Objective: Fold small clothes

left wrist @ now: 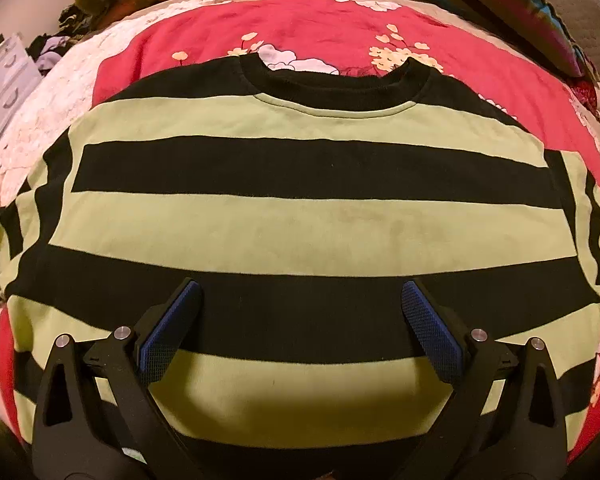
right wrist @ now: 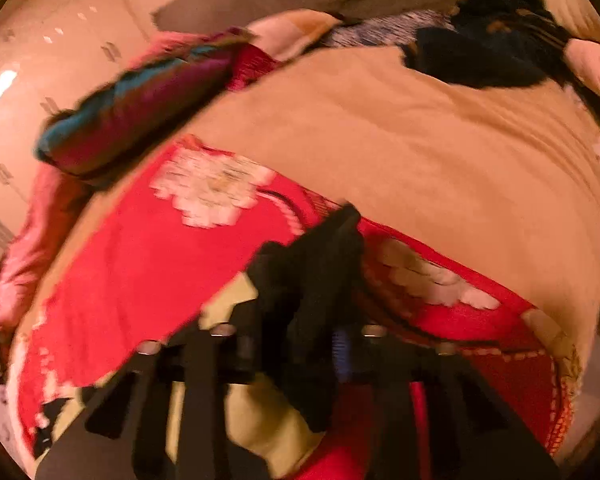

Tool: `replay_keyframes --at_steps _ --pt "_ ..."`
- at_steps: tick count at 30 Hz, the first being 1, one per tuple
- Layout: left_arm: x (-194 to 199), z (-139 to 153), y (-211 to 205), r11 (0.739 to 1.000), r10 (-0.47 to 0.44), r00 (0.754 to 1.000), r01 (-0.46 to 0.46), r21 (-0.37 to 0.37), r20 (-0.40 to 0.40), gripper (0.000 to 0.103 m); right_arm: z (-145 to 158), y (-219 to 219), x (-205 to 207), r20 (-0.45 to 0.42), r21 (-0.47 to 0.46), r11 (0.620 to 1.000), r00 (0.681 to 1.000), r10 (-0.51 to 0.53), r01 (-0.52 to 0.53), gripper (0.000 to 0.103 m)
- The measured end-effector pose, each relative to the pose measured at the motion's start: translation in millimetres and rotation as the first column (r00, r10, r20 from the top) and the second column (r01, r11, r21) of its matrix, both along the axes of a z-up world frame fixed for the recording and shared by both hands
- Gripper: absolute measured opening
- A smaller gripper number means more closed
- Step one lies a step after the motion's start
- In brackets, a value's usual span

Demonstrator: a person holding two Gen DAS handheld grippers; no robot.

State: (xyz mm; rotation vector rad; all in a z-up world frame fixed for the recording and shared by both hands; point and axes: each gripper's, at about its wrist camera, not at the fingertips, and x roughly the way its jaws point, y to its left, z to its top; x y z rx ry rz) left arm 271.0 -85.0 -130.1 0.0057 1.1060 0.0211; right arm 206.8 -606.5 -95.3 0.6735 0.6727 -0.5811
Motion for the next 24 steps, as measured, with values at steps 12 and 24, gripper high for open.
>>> replay_keyframes --at_steps 12,24 --pt "-14.4 39.8 35.7 0.994 0.077 0.995 -0.071 -0.089 0.063 0.094 89.1 183.8 42.2 0.306 -0.05 0.848 0.8 0.516 -0.528 0.021" --pt "-25.3 55.0 106.1 0.967 0.24 0.969 -0.233 -0.106 0.055 0.094 42.6 367.7 67.8 0.126 -0.043 0.452 0.444 0.887 -0.891 0.075"
